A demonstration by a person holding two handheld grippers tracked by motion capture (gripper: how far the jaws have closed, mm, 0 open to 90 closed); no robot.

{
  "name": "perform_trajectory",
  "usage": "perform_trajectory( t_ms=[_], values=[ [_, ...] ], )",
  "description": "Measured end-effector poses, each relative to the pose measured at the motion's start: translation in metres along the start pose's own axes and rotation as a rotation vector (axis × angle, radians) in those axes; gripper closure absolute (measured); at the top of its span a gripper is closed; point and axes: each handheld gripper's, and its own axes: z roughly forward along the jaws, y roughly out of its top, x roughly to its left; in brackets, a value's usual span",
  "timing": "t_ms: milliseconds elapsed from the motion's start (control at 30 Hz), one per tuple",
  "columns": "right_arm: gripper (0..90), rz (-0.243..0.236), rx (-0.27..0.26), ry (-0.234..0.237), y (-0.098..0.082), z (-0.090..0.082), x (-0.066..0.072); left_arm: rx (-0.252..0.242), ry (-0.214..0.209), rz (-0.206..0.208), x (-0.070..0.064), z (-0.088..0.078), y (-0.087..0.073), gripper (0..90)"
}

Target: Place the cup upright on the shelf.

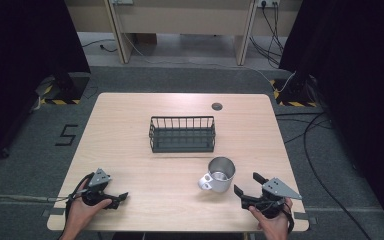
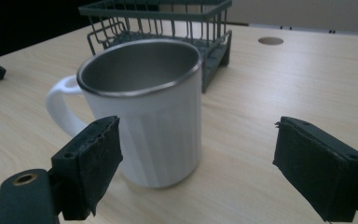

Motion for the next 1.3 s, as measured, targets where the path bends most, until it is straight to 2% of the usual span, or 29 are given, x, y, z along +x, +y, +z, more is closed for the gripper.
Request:
perform_trajectory(
  t_ms=[200, 367, 1033, 1133, 1300],
  values=[
    [15.0, -0.015, -0.032, 0.034, 0.006, 0.004, 0.010, 0.000, 0.000, 0.000, 0.000, 0.000, 0.000, 0.0],
    [14.9, -0.018, -0.063, 0.031, 0.010, 0.007, 0.015, 0.000, -0.002, 0.002, 0.000, 0.000, 0.000, 0.0],
    [14.8, -0.031, -0.077, 0.078, 0.019, 0.036, 0.026, 0.001, -0.002, 0.003, 0.000, 0.001, 0.001, 0.0],
    [12.5, -0.014, -0.076, 0.077, 0.018, 0.041, 0.025, 0.001, -0.003, 0.003, 0.000, 0.001, 0.001, 0.0],
    [9.3, -0.014, -0.087, 0.080, 0.018, 0.047, 0.025, 0.000, -0.003, 0.003, 0.000, 0.001, 0.001, 0.0]
  ],
)
